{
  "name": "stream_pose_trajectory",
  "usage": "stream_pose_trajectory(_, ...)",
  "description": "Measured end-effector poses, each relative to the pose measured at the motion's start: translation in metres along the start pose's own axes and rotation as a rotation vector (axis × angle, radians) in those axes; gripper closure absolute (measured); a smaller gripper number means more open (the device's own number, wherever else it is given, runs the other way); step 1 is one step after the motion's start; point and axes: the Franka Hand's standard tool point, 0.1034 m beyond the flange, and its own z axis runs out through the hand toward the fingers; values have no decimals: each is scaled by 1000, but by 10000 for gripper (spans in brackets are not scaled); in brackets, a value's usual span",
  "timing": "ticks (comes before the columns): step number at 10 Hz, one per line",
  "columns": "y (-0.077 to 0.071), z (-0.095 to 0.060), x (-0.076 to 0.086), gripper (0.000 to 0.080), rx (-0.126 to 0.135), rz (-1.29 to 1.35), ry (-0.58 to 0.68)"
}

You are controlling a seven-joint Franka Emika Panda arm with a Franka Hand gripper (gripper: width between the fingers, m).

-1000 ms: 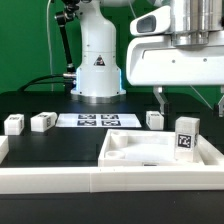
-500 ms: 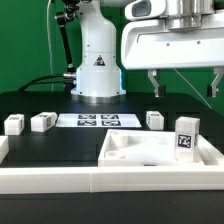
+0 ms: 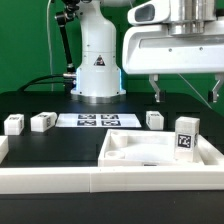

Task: Assemble square table

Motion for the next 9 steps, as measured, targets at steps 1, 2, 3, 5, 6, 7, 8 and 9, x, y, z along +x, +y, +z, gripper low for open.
stream_pose_trajectory(1,1,1,0,150,-1,-88,-3)
stream_pose_trajectory(2,6,2,-3,150,-8,-150,-30)
stream_pose_trajectory(3,12,2,-1,150,-7,-180,-35)
stream_pose_trajectory(5,11,2,-2,150,-8,-176,-34)
stream_pose_trajectory(6,12,3,-3,150,-8,-176,-35)
stream_pose_trajectory(7,12,3,-3,150,-8,-176,-36)
stream_pose_trajectory(8,12,3,-2,150,-7,-180,-34)
stream_pose_trajectory(9,12,6,-19,150,-4,-173,-18)
